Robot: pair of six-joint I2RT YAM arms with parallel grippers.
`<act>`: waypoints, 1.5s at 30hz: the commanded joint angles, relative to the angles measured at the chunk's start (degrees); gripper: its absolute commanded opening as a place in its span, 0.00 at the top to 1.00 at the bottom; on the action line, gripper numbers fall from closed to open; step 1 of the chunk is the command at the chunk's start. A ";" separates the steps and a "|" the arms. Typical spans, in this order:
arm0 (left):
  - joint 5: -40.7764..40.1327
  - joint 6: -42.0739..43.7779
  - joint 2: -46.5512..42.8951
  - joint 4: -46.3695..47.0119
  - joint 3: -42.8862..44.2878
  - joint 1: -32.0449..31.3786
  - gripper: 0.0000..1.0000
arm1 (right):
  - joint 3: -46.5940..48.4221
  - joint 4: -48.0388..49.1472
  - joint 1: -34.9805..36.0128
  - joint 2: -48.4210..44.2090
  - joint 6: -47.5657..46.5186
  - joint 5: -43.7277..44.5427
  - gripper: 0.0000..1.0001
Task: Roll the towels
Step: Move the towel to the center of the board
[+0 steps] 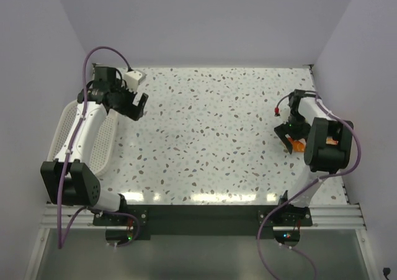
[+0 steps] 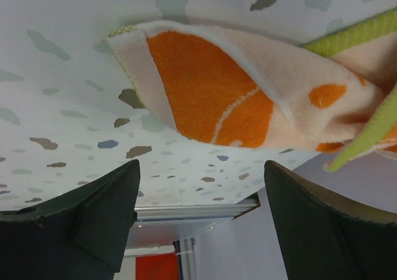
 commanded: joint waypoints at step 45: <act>24.61 6.36 9.68 2.89 4.17 -1.24 0.11 | 43.54 -5.62 28.72 15.31 17.01 -31.21 0.21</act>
